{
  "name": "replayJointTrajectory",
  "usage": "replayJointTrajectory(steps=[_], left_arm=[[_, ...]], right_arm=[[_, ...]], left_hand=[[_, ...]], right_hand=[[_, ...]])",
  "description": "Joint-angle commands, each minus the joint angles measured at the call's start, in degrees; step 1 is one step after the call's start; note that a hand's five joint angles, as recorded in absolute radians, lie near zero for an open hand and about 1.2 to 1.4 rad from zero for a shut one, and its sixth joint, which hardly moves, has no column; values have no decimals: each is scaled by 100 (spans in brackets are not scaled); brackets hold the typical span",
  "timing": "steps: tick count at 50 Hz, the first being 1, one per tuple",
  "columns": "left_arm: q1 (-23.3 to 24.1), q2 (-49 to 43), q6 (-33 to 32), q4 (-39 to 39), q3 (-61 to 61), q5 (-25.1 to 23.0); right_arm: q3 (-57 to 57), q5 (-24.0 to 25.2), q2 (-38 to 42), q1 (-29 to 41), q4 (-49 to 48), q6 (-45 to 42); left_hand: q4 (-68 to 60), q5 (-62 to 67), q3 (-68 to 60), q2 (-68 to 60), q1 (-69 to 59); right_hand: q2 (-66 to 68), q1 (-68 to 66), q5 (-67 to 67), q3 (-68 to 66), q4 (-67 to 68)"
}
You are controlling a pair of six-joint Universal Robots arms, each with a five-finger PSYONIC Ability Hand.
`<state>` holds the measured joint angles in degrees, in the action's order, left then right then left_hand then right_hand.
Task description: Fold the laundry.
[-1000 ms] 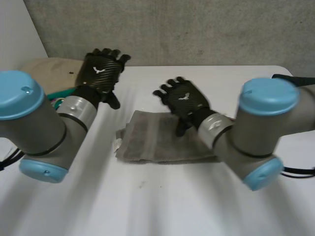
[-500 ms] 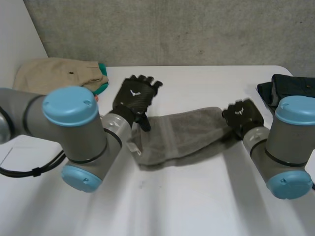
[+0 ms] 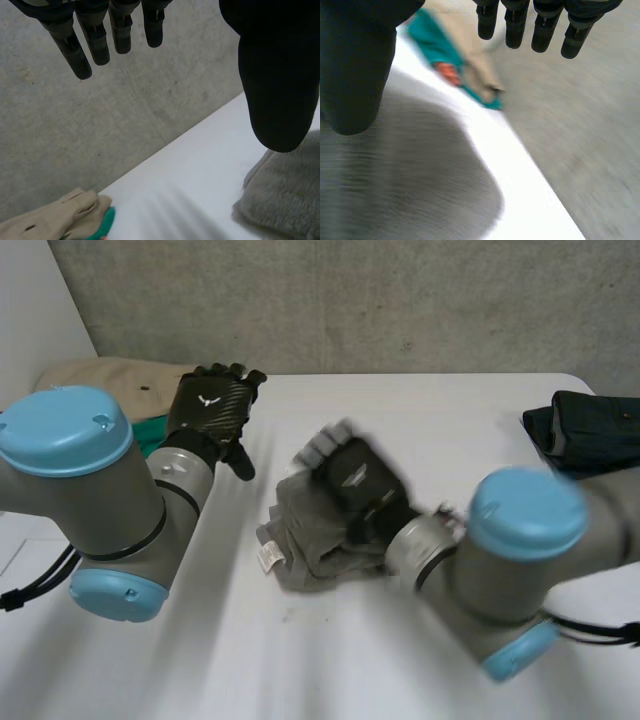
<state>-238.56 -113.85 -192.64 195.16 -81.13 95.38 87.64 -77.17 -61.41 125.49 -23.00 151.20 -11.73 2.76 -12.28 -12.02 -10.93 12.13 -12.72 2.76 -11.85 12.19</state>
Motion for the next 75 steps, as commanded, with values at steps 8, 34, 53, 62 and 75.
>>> replayJointTrajectory(steps=[8, 34, 53, 62, 75], left_arm=[[978, -1305, 675, -460, 1484, -301], [459, -2186, 139, -2562, 2101, 657], [-6, -182, 349, -1964, 2075, -2388], [-165, 144, 1052, -2087, 1908, -4352], [-112, 232, 1097, -2087, 1635, -4405]], right_arm=[[-1555, -615, 207, -1062, 2325, 2221], [-3851, -536, 2318, -648, 4471, 1449], [13, -1090, -82, 71, 1503, 516], [544, -1134, 541, 503, 508, 481], [184, -1134, 1236, 503, -530, 86]], left_hand=[[173, -276, 228, 202, 93], [173, -276, 228, 202, 93], [173, -276, 228, 202, 93], [173, -276, 228, 202, 93], [168, -272, 224, 197, 89]], right_hand=[[-213, 272, -276, 185, -219], [-213, 272, -276, 185, -219], [-213, 272, -276, 185, -219], [-213, 272, -276, 185, -219], [-213, 272, -276, 185, -219]])
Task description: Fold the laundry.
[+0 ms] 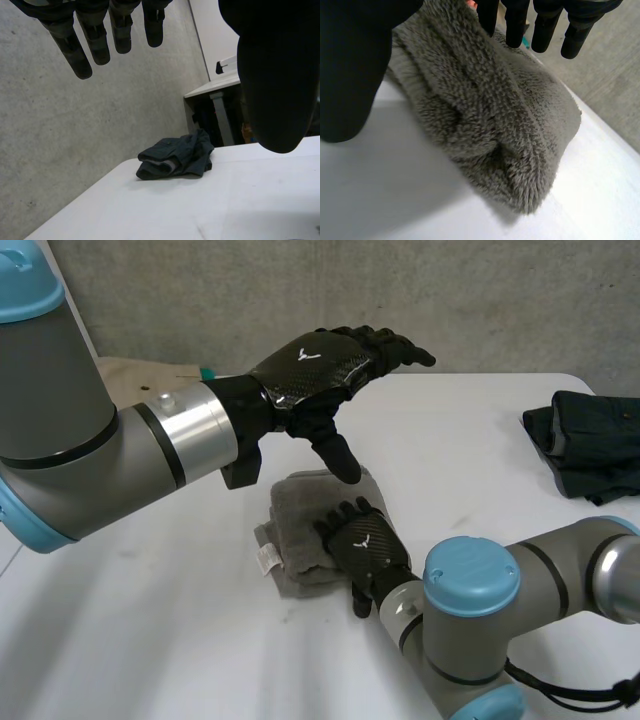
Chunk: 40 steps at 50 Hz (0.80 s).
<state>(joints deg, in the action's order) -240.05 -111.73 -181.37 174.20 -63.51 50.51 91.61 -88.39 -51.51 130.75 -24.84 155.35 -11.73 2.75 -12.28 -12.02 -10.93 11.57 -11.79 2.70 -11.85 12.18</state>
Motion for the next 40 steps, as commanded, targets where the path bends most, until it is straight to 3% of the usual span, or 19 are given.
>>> replayJointTrajectory(steps=[1, 12, 17, 20, 22, 35, 40], left_arm=[[38, 19, -30, 17, -144, 73], [38, 19, -4, 52, -153, 73], [46, 11, 14, 52, -153, 73], [46, 11, 14, 52, -153, 73], [46, 11, 14, 52, -153, 73], [-24, 230, 23, 79, -39, 82], [-15, 336, 31, 123, 76, 91]], right_arm=[[-222, -3, 247, -15, -346, -382], [-591, 58, 317, -32, -337, -506], [-820, 58, 483, -32, -337, -524], [-1048, 67, 633, -41, -337, -524], [-1214, 67, 703, -67, -328, -497], [-2243, 14, 229, -822, -337, -418], [-2866, 32, 63, -1498, -346, -401]], left_hand=[[168, -270, 223, 197, 89], [173, -275, 228, 202, 93], [173, -275, 228, 202, 93], [173, -275, 228, 202, 93], [173, -275, 228, 202, 93], [168, -270, 223, 197, 89], [173, -275, 228, 202, 93]], right_hand=[[-157, 179, -270, 185, -218], [137, -114, 24, -108, 76], [1177, -1155, 1064, -1149, 1116], [3460, -3437, 3347, -3431, 3398], [6822, -6800, 6710, -6794, 6761], [6843, -6821, 6730, -6815, 6782], [6843, -6821, 6730, -6815, 6782]])
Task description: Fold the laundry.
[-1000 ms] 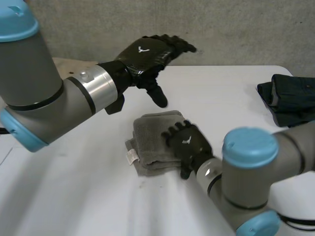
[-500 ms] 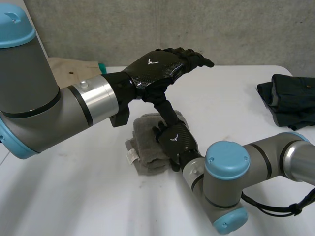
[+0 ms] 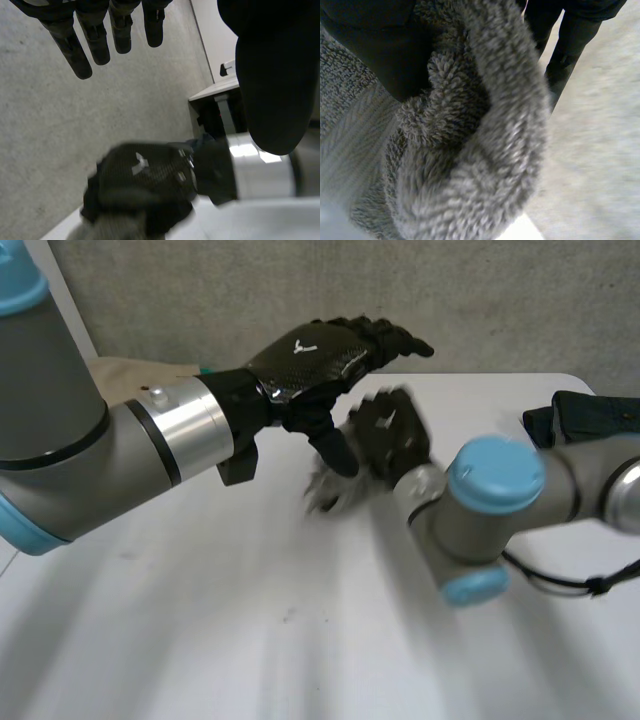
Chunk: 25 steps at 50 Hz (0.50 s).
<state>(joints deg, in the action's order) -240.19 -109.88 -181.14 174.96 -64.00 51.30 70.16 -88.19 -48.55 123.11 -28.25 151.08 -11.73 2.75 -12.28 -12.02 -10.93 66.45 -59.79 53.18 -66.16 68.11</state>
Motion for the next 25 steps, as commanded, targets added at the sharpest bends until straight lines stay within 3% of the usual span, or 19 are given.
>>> replayJointTrajectory(steps=[1, 7, 10, 15, 19, 24, 25], left_arm=[[-1, 168, 9, 47, 168, 12], [25, 195, 35, 47, 248, 161], [43, 186, 88, 55, 248, 205], [60, 168, 141, 143, 152, 214], [51, 116, 150, 187, 55, 214], [95, 28, 141, 196, 28, 223], [104, 10, 141, 196, 28, 231]], right_arm=[[-793, 12, -269, -866, -5, 27], [-1312, 108, -322, -1956, -75, 79], [-1523, 442, -190, -2571, -242, 150], [-1716, 1355, 486, -3564, -471, 264], [-2128, 2295, 1600, -4442, -471, 273], [-2270, 2920, 2314, -4971, -331, 185], [-2262, 2965, 2350, -5015, -296, 168]], left_hand=[[173, -275, 228, 202, 93], [173, -275, 228, 202, 93], [173, -275, 228, 202, 93], [173, -275, 228, 202, 93], [173, -275, 228, 202, 93], [168, -270, 223, 197, 89], [168, -270, 223, 197, 89]], right_hand=[[1355, -2021, 1682, -1384, 1189], [1355, -2021, 1682, -1384, 1189], [1355, -2021, 1682, -1384, 1189], [1355, -2021, 1682, -1384, 1189], [1355, -2021, 1682, -1384, 1189], [1355, -2021, 1682, -1384, 1189], [29, -695, 356, -57, -138]])
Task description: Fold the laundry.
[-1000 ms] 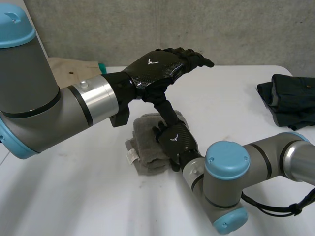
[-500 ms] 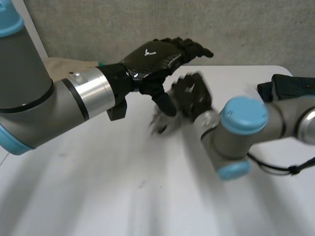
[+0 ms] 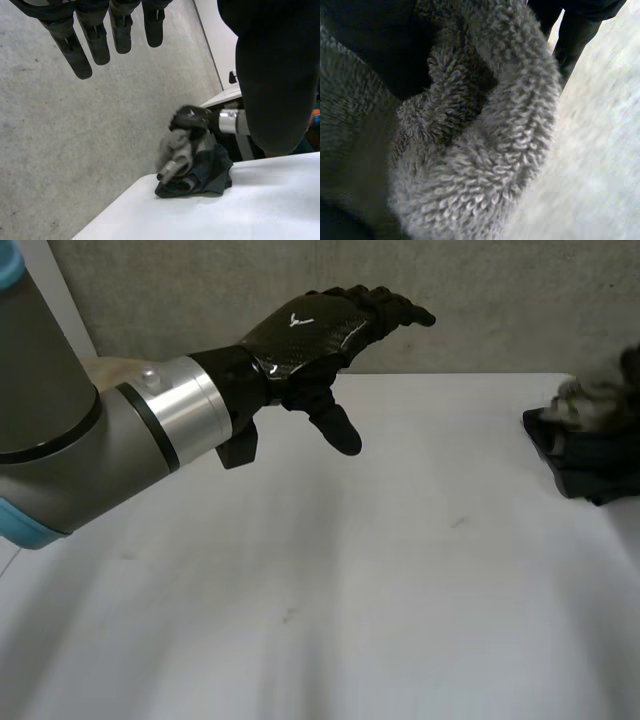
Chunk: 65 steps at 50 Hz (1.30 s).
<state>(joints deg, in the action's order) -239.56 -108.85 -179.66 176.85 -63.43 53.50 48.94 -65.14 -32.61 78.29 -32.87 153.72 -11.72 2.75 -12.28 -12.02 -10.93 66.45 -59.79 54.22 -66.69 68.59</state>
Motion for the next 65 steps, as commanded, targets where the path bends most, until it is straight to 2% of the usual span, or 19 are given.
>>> replayJointTrajectory(steps=[1, 2, 6, 12, 15, 16, 20, 21, 24, 25, 30, 32, 35, 38, 41, 47, 51, 58, 65], left_arm=[[41, -102, -7, 8, -29, 20], [41, -102, -7, 8, -21, 20], [50, -128, -7, 25, 23, 20], [59, -75, -7, 17, 15, 29], [129, -31, -7, 17, -47, 38], [146, -23, -16, 8, -47, 38], [138, 4, -25, 8, -38, 73], [120, 39, -25, 25, -3, 151], [68, 83, -25, 69, 128, 432], [6, 92, -25, 139, 311, 738], [-441, 92, -69, 192, 1077, 1881], [-870, 83, -95, 201, 1340, 2381], [-1512, 4, -209, 210, 1464, 2691], [-1848, -180, -472, 210, 1491, 2683], [-2182, -680, -1113, 219, 1517, 2709], [-2595, -1891, -2404, 358, 1613, 2736], [-2797, -2797, -2915, 771, 1947, 2745], [-3193, -4475, -3127, 1422, 3174, 2718], [-3395, -5673, -3145, 1458, 4478, 2674]], right_arm=[[-113, 704, 730, -612, 263, -131], [-78, 695, 703, -639, 324, -157], [124, 678, 327, -692, 719, -114], [634, 608, -1123, -692, 1511, 9], [687, 275, -1783, -736, 1862, 88], [678, 108, -1897, -762, 1941, 97], [495, -1104, -2267, -842, 2276, 27], [285, -1620, -2363, -816, 2363, -43], [20, -2360, -2487, -789, 2373, -192], [19, -2459, -2539, -780, 2329, -210], [317, -2022, -3356, -211, 1873, -105], [712, -1600, -3760, 308, 1548, -26], [1474, -1074, -4208, 896, 1048, 9], [2074, -782, -4473, 1249, 748, -43], [2830, -580, -4675, 1715, 510, -52], [3859, -597, -4649, 2313, 606, -35], [4342, -623, -4579, 2463, 641, -35], [4817, -764, -4140, 2595, 650, -78], [5090, -860, -4087, 2542, 668, -342]], left_hand=[[168, -270, 223, 197, 89], [168, -270, 223, 197, 89], [168, -270, 223, 197, 89], [168, -270, 223, 197, 89], [168, -271, 223, 198, 89], [168, -270, 223, 197, 89], [151, -254, 206, 181, 72], [151, -254, 206, 181, 72], [134, -237, 189, 164, 55], [151, -253, 206, 180, 72], [134, -237, 189, 164, 55], [117, -220, 173, 147, 38], [50, -153, 106, 80, -29], [-84, -19, -29, -54, -163], [-186, 83, -130, -156, -265], [-186, 83, -130, -156, -265], [-186, 83, -130, -156, -265], [-687, 585, -632, -658, -766], [-1278, 1175, -1222, -1248, -1357]], right_hand=[[-4847, 4181, -4624, 4871, -5061], [-5645, 4979, -5422, 5669, -5859], [-5645, 4979, -5422, 5669, -5859], [-5645, 4979, -5422, 5669, -5859], [-5645, 4979, -5422, 5669, -5859], [-5645, 4979, -5422, 5669, -5859], [-5645, 4979, -5422, 5669, -5859], [-5645, 4979, -5422, 5669, -5859], [-5645, 4979, -5422, 5669, -5859], [-5645, 4979, -5422, 5669, -5859], [-5645, 4979, -5422, 5669, -5859], [-5645, 4979, -5422, 5669, -5859], [-5645, 4979, -5422, 5669, -5859], [-5645, 4979, -5422, 5669, -5859], [-5645, 4979, -5422, 5669, -5859], [-5645, 4979, -5422, 5669, -5859], [-5645, 4979, -5422, 5669, -5859], [-5645, 4979, -5422, 5669, -5859], [-5645, 4979, -5422, 5669, -5859]])
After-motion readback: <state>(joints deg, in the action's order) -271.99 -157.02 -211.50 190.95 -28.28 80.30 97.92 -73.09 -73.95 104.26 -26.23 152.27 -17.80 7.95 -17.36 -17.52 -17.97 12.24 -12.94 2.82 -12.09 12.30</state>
